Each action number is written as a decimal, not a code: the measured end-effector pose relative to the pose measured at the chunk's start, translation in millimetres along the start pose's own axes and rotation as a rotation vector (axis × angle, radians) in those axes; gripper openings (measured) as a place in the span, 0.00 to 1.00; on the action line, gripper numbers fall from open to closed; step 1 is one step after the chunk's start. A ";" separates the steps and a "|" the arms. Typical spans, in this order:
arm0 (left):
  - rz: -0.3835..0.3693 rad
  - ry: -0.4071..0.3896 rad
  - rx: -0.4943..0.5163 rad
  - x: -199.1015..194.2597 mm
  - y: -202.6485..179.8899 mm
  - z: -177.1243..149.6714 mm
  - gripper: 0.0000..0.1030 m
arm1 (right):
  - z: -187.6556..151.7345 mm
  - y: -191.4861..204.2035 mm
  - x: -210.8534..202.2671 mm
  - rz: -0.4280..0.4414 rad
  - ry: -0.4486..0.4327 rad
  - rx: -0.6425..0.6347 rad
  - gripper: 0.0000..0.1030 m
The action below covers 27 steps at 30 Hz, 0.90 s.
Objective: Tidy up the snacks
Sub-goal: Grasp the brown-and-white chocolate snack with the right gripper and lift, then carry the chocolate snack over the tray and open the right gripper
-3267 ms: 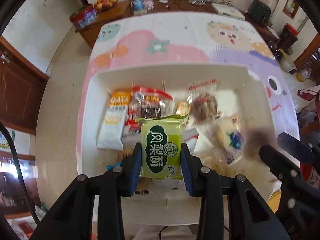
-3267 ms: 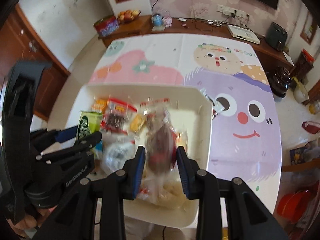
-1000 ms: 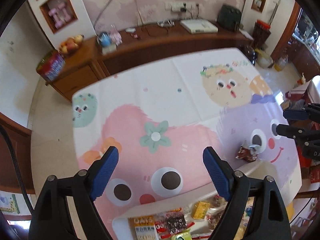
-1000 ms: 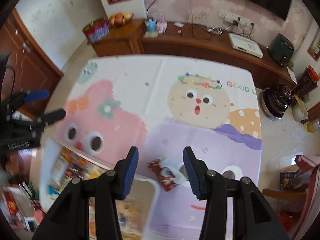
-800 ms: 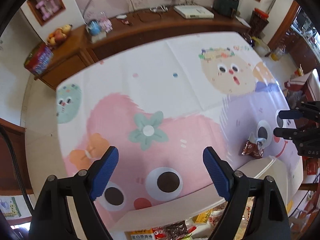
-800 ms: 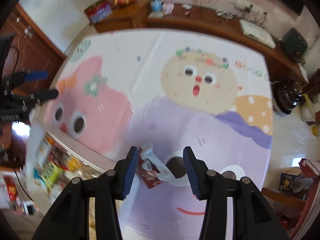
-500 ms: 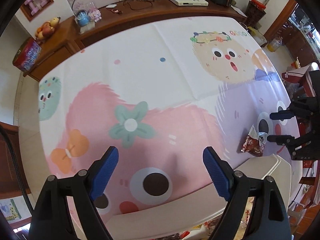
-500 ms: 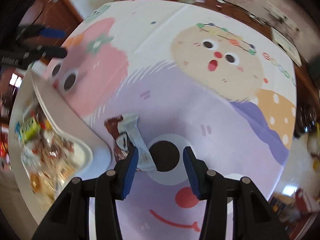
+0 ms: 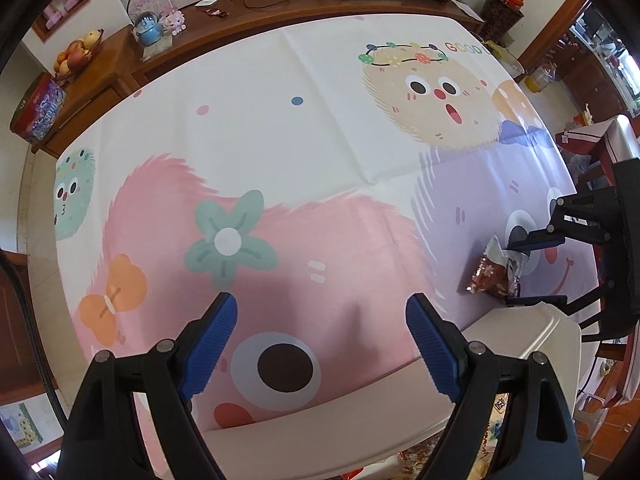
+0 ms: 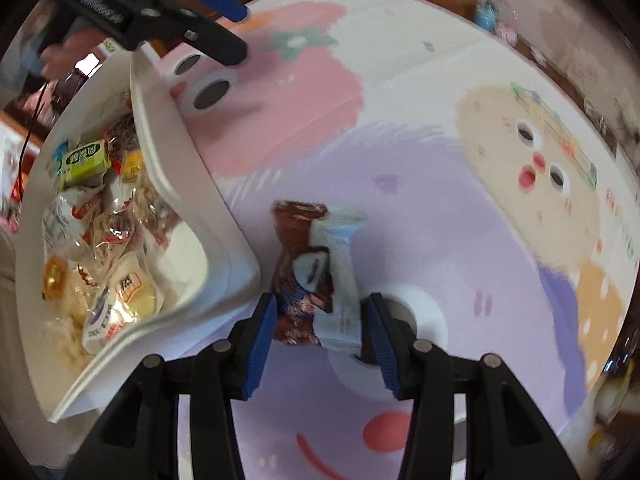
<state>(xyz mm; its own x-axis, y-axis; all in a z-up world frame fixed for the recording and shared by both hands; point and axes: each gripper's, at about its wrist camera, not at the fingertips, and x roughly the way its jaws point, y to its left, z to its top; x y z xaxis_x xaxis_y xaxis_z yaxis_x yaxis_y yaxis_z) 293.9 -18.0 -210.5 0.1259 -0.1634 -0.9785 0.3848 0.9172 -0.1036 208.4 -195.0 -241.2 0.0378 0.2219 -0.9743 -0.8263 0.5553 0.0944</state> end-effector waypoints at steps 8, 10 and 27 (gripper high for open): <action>-0.014 -0.006 -0.022 -2.8 1.7 -0.3 0.83 | 10.8 -2.0 0.2 -0.107 -0.024 0.030 0.12; -0.019 -0.014 -0.032 -6.0 3.1 -1.2 0.83 | 15.2 -8.4 0.2 -0.134 -0.040 0.081 0.10; 0.067 -0.149 -0.071 -78.2 -6.8 -38.2 0.83 | 15.6 -7.4 -92.5 -0.255 -0.265 0.360 0.03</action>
<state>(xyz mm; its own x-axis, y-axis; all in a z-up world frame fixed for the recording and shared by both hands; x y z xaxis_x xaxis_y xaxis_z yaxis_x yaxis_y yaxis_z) 246.5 2.4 -140.1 0.2852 -0.1480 -0.9470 0.3061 0.9503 -0.0563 219.8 -207.1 -148.6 0.3928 0.2126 -0.8947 -0.5278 0.8489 -0.0300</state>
